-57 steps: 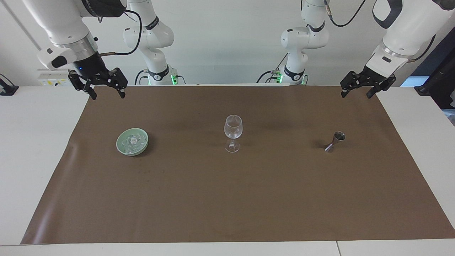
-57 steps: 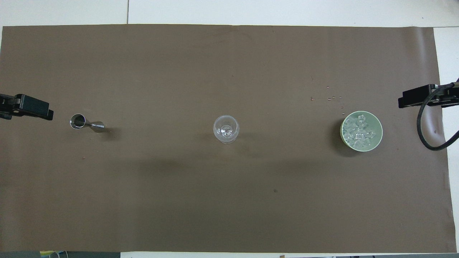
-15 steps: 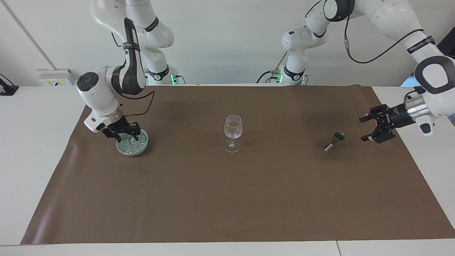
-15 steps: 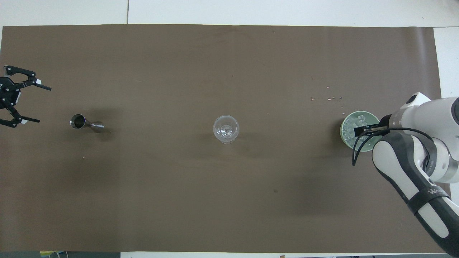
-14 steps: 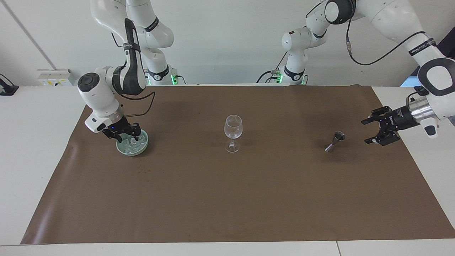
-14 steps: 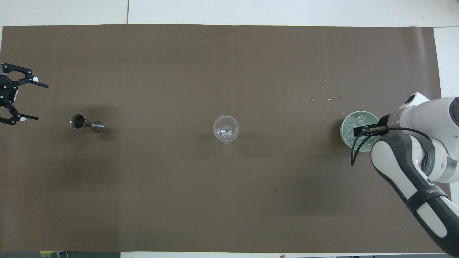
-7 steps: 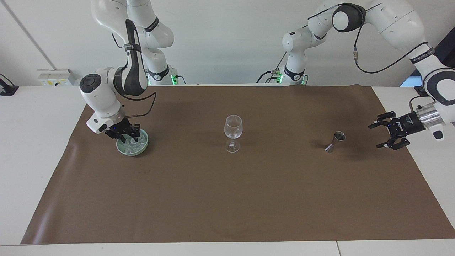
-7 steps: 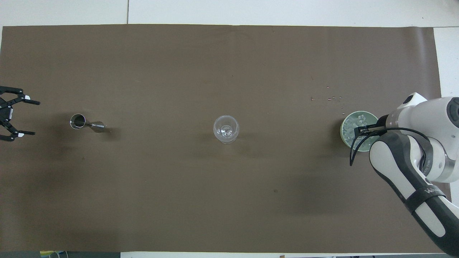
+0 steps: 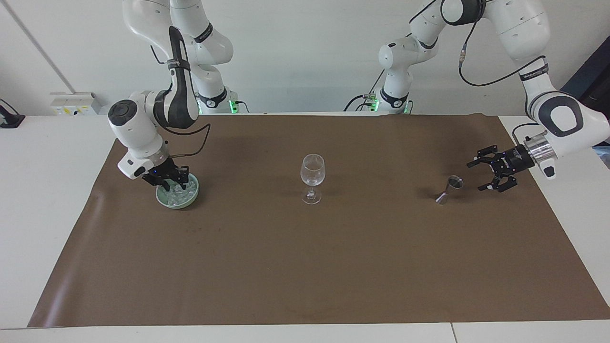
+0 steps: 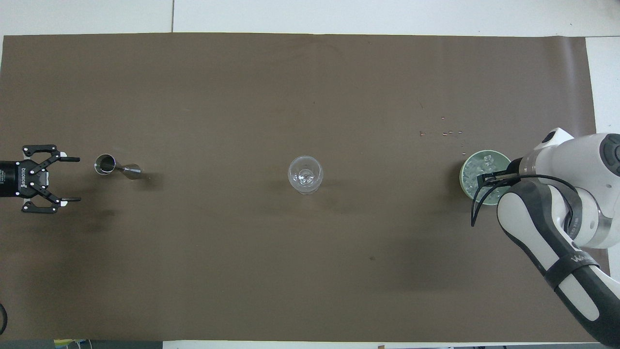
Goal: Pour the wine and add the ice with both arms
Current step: 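Move the open left gripper toward the silver jigger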
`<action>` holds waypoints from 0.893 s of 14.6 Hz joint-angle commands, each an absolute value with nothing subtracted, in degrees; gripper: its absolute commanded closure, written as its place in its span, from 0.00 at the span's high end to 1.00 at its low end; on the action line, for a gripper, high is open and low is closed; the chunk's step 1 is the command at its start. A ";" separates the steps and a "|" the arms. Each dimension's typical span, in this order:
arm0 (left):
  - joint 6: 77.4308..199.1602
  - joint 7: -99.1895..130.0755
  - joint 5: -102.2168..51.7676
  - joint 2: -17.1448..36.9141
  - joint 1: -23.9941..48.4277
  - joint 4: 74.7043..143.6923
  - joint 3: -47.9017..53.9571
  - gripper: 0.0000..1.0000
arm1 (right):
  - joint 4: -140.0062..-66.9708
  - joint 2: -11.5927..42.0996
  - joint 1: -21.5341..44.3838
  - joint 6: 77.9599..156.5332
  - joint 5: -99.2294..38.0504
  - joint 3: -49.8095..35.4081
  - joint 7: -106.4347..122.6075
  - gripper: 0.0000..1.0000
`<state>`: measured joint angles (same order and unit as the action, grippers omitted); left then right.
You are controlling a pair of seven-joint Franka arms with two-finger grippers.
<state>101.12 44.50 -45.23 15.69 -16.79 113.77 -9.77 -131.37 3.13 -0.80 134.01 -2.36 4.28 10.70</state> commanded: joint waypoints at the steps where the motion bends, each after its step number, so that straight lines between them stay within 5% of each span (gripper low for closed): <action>1: 108.27 44.03 -52.35 10.99 -15.74 122.95 -9.67 1.00 | -132.98 2.64 -0.88 135.26 -3.43 4.04 10.63 0.50; 13: 119.00 43.59 -67.41 8.17 -10.90 132.98 -9.40 1.00 | -132.45 3.08 -0.70 136.84 -3.43 3.96 10.37 0.43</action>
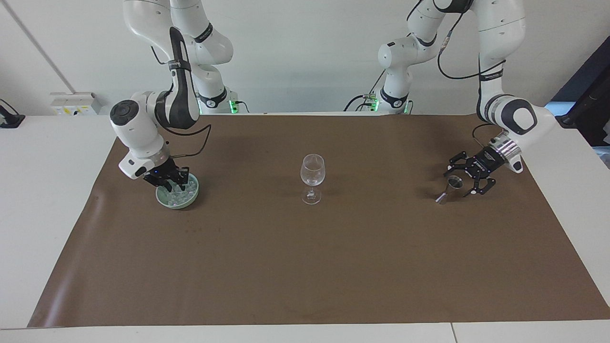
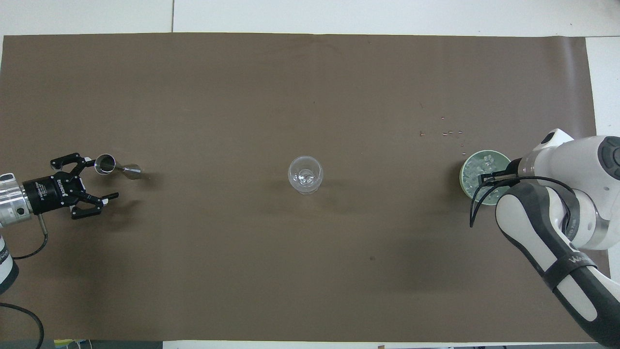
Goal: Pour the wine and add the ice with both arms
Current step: 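Close the left gripper around the silver jigger and lift it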
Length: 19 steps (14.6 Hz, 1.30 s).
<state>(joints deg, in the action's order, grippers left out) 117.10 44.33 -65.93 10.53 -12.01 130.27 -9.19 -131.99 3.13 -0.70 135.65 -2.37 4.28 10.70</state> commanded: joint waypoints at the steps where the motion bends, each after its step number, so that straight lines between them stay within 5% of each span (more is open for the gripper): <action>1: 119.44 43.59 -68.46 8.26 -10.12 132.98 -9.40 1.00 | -132.45 3.08 -0.36 136.85 -3.43 3.87 9.94 0.43; 19: 122.96 43.59 -70.13 9.14 -7.03 132.01 -9.49 0.99 | -133.50 2.64 -0.26 136.85 -3.52 3.96 9.58 0.40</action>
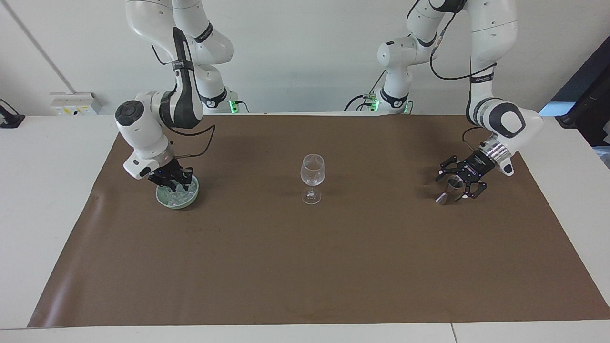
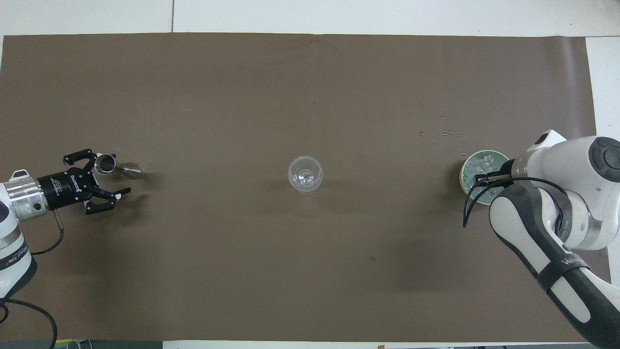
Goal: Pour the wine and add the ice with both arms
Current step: 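Close the left gripper around the silver jigger and lift it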
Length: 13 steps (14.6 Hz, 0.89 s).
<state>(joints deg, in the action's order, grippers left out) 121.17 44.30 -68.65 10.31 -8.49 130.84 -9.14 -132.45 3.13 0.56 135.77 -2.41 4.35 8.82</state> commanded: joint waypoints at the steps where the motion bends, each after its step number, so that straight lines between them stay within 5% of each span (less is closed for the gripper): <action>1: 123.05 43.59 -70.22 9.14 -7.03 131.92 -9.49 0.98 | -133.59 2.64 -0.79 136.85 -3.43 3.96 10.02 0.40; 6: 123.22 43.59 -70.49 9.32 -6.86 131.66 -9.58 0.89 | -134.03 2.55 -1.32 136.93 -3.43 3.96 11.25 0.34; 8: 123.14 43.59 -70.49 9.40 -6.94 131.49 -9.58 0.13 | -134.03 2.55 -1.23 136.93 -3.43 3.96 11.16 0.33; 9: 123.22 43.59 -70.49 9.49 -6.86 130.96 -9.58 0.00 | -134.03 2.55 -1.32 136.93 -3.43 3.96 11.16 0.31; 13: 122.87 43.59 -70.49 9.49 -7.12 130.69 -9.58 0.00 | -134.03 2.55 -1.14 137.64 -3.43 3.96 11.16 0.26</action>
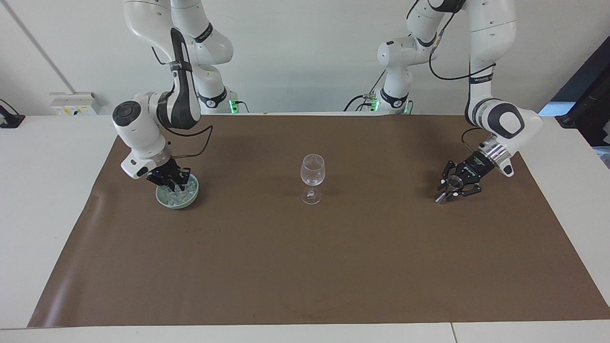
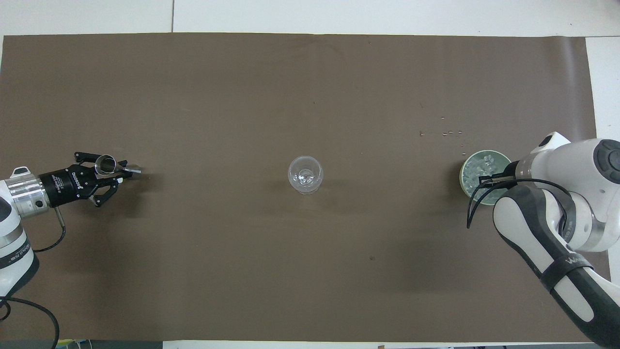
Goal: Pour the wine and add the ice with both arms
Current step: 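Close the left gripper around the silver jigger and lift it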
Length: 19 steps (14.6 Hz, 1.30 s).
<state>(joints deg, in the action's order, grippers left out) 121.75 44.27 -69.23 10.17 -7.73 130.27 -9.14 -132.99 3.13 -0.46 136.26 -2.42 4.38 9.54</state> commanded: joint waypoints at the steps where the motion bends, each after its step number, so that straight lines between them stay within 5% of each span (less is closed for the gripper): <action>1: 122.70 43.68 -70.49 9.49 -7.47 130.69 -9.58 0.00 | -134.03 2.55 -1.14 137.64 -3.43 3.96 11.16 0.25; 11: 118.22 52.02 -71.37 1.86 -6.42 131.48 -9.67 0.00 | -124.29 2.55 -0.44 125.44 -3.34 3.87 11.25 0.22; 19: 114.52 62.21 -70.75 -7.11 0.08 131.92 -9.67 0.00 | -99.87 -0.96 -0.35 92.66 -3.34 0.35 10.55 0.17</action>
